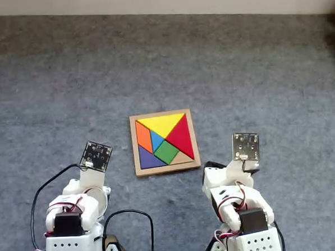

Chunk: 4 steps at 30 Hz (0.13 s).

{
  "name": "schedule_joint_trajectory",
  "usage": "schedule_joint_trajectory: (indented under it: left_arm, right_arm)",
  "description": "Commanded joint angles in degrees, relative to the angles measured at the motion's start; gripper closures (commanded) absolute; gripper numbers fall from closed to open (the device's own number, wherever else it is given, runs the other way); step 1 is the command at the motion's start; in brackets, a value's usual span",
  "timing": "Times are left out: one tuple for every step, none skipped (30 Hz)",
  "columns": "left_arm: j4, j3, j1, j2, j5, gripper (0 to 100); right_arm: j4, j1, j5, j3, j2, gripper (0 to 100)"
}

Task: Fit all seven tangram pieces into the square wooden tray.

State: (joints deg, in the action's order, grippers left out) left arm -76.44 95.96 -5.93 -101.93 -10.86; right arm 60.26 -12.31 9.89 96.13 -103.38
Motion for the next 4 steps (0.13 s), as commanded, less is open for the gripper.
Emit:
schedule_joint_trajectory:
  left_arm:
    - [-0.3,1.2,1.1,-1.9,0.4,99]
    - [-0.3,1.2,1.1,-1.9,0.4,99]
    - [-0.3,1.2,1.1,-1.9,0.4,99]
    - [-0.3,1.2,1.1,-1.9,0.4,99]
  right_arm:
    - [0.5,0.9,-0.6,7.8,0.4,99.5]
    - [0.5,0.9,-0.6,7.8,0.4,99.5]
    - [0.5,0.9,-0.6,7.8,0.4,99.5]
    - [0.5,0.9,-0.6,7.8,0.4,99.5]
